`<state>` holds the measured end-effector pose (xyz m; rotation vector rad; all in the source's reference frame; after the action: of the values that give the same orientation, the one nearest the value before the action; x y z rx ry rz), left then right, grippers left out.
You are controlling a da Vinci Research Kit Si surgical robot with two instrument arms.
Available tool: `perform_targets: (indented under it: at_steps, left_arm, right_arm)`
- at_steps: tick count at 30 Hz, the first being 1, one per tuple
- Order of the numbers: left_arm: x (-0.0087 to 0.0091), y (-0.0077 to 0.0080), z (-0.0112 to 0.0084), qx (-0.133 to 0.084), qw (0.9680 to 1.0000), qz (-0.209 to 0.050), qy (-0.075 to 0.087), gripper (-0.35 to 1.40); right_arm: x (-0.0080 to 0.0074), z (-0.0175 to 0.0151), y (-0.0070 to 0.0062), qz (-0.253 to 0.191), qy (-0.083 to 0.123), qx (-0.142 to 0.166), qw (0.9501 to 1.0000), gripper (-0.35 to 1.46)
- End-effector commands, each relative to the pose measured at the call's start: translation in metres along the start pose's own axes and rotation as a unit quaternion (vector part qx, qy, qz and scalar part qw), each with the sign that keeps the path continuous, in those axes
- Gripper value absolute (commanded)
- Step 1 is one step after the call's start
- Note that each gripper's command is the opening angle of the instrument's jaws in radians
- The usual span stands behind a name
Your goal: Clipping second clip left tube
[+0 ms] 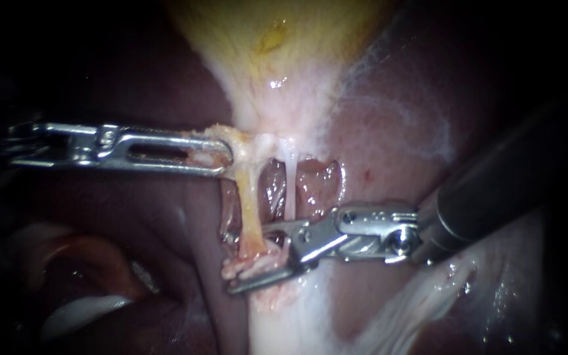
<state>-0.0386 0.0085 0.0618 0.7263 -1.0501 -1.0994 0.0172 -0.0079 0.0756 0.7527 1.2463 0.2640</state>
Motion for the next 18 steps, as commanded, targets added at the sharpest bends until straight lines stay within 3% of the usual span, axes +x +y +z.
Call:
perform_targets:
  at_steps: [1, 10, 18]
  left_arm:
    - [0.0, 0.0, 0.0, 0.0, 1.0, 0.0, 0.0, -0.35]
    - [0.0, 0.0001, 0.0, 0.0, 1.0, 0.0, 0.0, -0.35]
    - [0.0, 0.0001, 0.0, 0.0, 1.0, 0.0, 0.0, -0.35]
  right_arm:
    - [0.0, 0.0, 0.0, 0.004, 0.002, 0.0, 1.0, 0.44]
    - [-0.0001, -0.0002, 0.0003, 0.042, 0.012, 0.0, 0.999, 0.36]
    - [-0.0003, -0.0009, 0.0008, 0.069, 0.015, 0.003, 0.9975, 0.15]
